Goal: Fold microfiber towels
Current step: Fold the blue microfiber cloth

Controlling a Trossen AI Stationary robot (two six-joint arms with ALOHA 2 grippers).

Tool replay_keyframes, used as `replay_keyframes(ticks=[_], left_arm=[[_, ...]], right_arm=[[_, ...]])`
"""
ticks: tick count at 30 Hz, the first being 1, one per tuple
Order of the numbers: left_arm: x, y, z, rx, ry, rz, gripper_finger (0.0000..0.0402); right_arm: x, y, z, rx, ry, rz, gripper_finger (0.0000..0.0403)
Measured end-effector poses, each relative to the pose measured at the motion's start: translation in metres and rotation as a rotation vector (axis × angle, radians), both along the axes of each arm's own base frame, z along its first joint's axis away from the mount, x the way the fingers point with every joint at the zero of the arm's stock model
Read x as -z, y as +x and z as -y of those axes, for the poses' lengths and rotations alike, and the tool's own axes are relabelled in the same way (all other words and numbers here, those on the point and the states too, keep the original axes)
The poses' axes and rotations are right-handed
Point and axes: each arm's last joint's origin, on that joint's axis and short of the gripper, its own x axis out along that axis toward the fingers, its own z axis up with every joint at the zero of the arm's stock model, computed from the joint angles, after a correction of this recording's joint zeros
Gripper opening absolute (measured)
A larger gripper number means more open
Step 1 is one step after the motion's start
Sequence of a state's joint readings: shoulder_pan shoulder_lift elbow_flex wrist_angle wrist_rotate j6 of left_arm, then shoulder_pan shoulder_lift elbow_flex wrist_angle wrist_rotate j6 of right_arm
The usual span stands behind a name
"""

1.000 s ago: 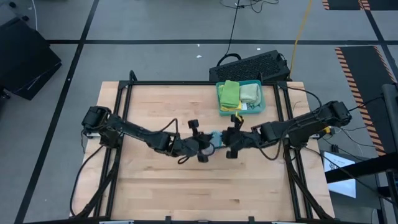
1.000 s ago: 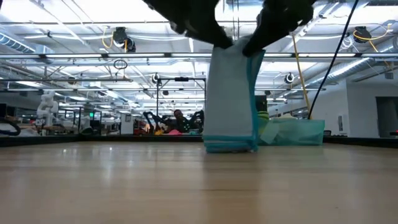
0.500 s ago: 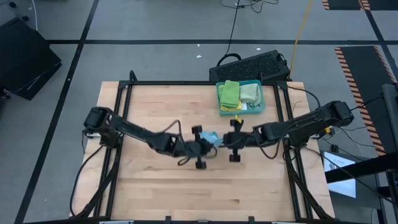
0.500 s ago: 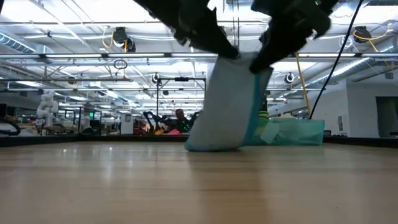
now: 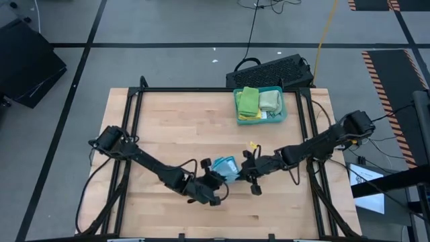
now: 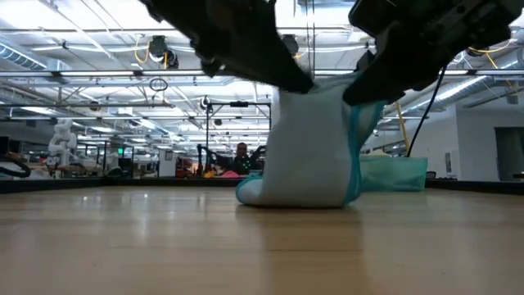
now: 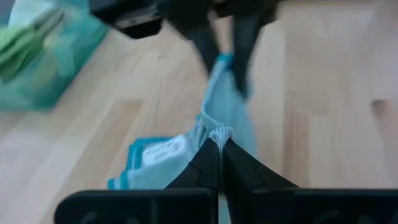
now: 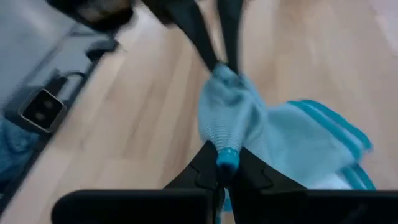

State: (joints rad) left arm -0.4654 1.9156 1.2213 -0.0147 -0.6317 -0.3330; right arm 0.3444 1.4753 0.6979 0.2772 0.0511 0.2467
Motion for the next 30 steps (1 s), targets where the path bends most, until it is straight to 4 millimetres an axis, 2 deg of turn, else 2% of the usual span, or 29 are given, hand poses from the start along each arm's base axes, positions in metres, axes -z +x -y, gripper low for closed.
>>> replay_keyframes(ticks=[7, 14, 24, 30], left_arm=[[0.013, -0.014, 0.011, -0.090, -0.097, -0.023, 0.0011], [0.017, -0.024, 0.018, -0.169, -0.037, 0.025, 0.0005], [0.043, -0.032, -0.006, -0.293, -0.094, 0.019, 0.0005], [0.055, -0.031, -0.024, -0.315, -0.136, 0.057, 0.0029]], right_arm=[[0.014, 0.012, -0.003, -0.107, 0.092, 0.015, 0.0012], [0.021, 0.023, 0.002, -0.078, 0.124, 0.061, 0.0018], [0.037, 0.037, 0.017, 0.017, 0.066, 0.044, 0.0028], [0.042, 0.037, 0.023, 0.052, 0.041, 0.017, 0.0032]])
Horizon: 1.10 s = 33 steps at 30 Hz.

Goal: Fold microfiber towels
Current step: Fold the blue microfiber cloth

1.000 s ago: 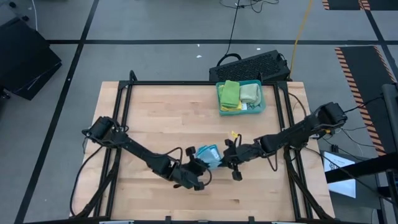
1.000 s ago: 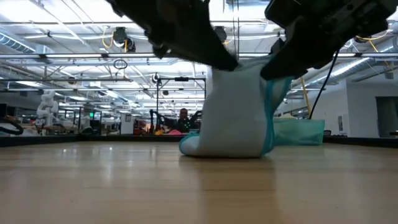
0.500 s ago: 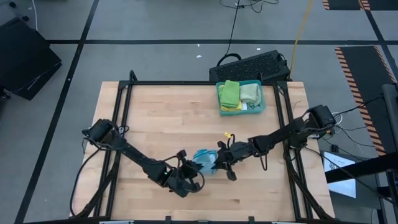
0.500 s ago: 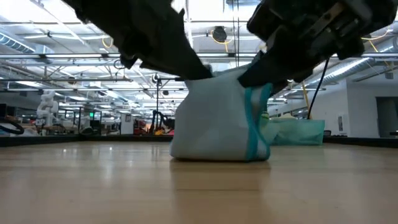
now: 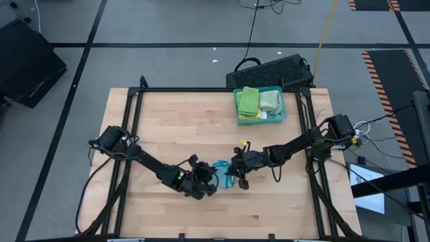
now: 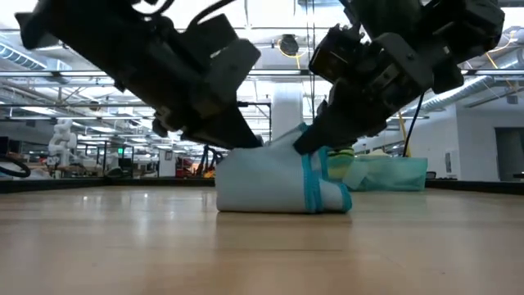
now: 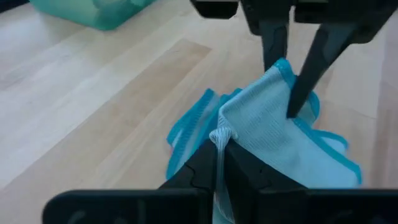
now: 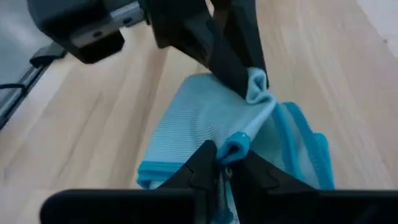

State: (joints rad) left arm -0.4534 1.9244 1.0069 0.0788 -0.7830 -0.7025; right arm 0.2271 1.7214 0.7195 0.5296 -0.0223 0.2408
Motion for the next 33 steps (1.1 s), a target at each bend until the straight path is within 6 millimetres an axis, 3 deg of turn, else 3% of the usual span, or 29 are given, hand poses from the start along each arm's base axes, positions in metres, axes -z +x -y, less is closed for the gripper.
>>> replay_keyframes(ticks=[4, 9, 14, 18, 22, 27, 33], left_arm=[[0.006, 0.001, -0.011, 0.005, -0.013, -0.001, 0.0035], [0.010, 0.000, -0.019, -0.006, -0.019, -0.021, 0.0042], [0.004, 0.008, -0.023, 0.015, 0.000, 0.034, 0.0091], [-0.002, 0.013, -0.027, 0.025, 0.029, 0.074, 0.0141], [-0.016, 0.013, -0.031, 0.032, 0.070, 0.087, 0.0173], [-0.041, 0.008, -0.029, 0.072, 0.112, 0.111, 0.0183], [-0.051, -0.002, -0.018, 0.117, 0.122, 0.101, 0.0184]], right_arm=[[0.002, -0.002, 0.002, 0.051, -0.044, -0.030, 0.0054], [-0.002, -0.008, 0.004, 0.079, -0.080, -0.070, 0.0118], [-0.019, -0.016, 0.006, 0.151, -0.128, -0.068, 0.0174], [-0.035, -0.021, 0.001, 0.153, -0.185, 0.000, 0.0194], [-0.039, -0.020, -0.013, 0.096, -0.189, 0.074, 0.0191], [-0.028, -0.011, -0.025, 0.083, -0.155, 0.141, 0.0153], [0.006, -0.002, -0.028, 0.138, -0.177, 0.104, 0.0084]])
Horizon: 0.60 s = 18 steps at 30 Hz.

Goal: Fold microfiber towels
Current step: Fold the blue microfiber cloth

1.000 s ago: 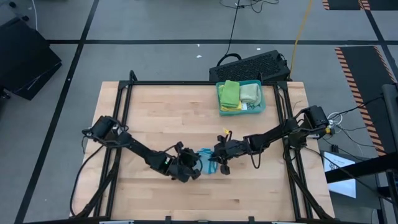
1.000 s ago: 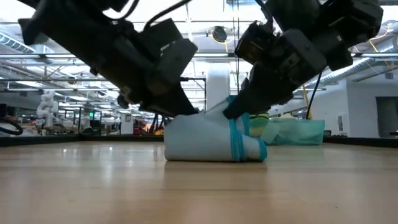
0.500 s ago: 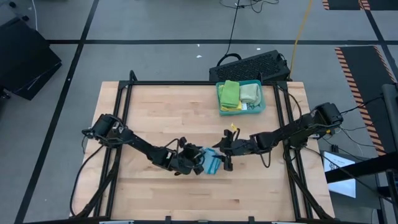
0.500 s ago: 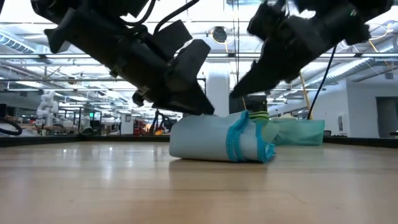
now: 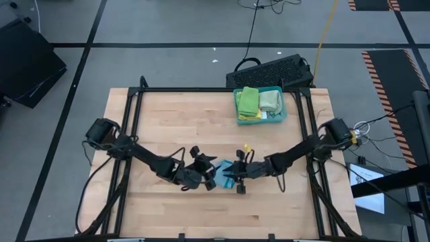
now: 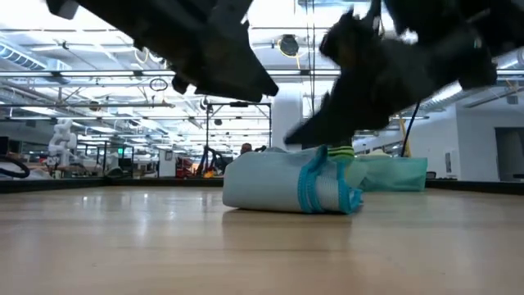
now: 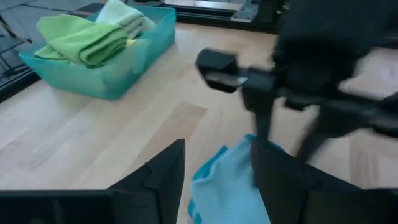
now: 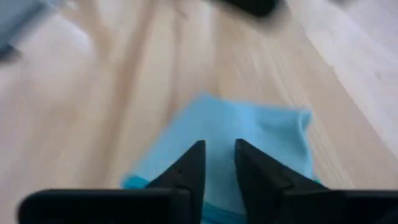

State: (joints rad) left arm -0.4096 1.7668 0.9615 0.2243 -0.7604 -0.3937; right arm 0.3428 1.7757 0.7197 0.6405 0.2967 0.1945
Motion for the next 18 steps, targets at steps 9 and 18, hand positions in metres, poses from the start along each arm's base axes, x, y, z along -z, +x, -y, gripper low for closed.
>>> replay_keyframes(ticks=[9, 18], left_arm=[[0.015, -0.010, 0.000, 0.006, -0.059, -0.019, 0.0184], [0.011, -0.018, 0.027, 0.242, 0.121, -0.069, 0.0229]], right_arm=[[0.050, 0.004, -0.003, 0.064, 0.044, -0.074, 0.0025], [0.014, 0.003, -0.003, 0.042, 0.072, 0.007, 0.0045]])
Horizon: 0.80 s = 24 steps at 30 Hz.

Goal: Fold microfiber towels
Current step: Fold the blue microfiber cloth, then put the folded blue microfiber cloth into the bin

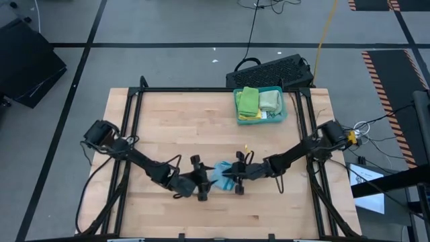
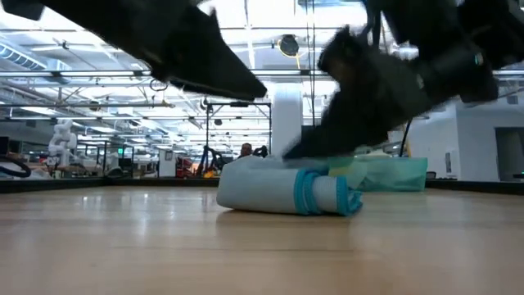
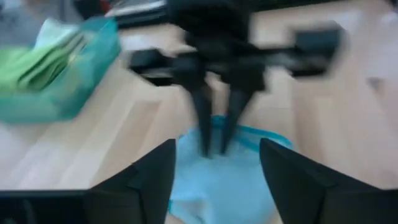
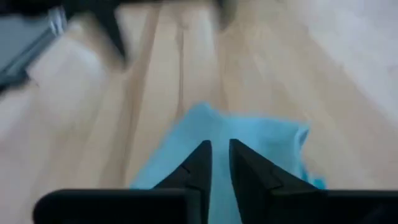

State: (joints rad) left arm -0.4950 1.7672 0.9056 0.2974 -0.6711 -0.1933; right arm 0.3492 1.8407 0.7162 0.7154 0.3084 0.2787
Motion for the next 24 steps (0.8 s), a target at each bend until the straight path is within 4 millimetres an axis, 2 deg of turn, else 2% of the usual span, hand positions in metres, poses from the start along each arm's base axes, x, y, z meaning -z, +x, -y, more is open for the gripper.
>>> replay_keyframes(ticks=[6, 10, 16, 21, 24], left_arm=[[-0.001, -0.005, 0.012, 0.128, 0.125, -0.024, 0.0293], [0.000, -0.003, 0.016, 0.220, 0.200, -0.066, 0.0302], [0.012, 0.022, 0.026, 0.315, 0.357, -0.238, 0.0299], [0.023, 0.036, 0.032, 0.278, 0.444, -0.409, 0.0293], [0.033, 0.043, 0.037, 0.273, 0.460, -0.452, 0.0283]], right_arm=[[-0.032, -0.007, 0.003, 0.001, 0.012, 0.029, 0.0090], [-0.045, -0.018, 0.006, 0.013, 0.016, -0.037, 0.0115], [-0.043, -0.032, 0.003, 0.010, 0.012, -0.135, 0.0122], [-0.036, -0.038, 0.002, 0.003, 0.042, -0.054, 0.0112], [-0.031, -0.042, 0.005, 0.027, 0.044, 0.009, 0.0104]])
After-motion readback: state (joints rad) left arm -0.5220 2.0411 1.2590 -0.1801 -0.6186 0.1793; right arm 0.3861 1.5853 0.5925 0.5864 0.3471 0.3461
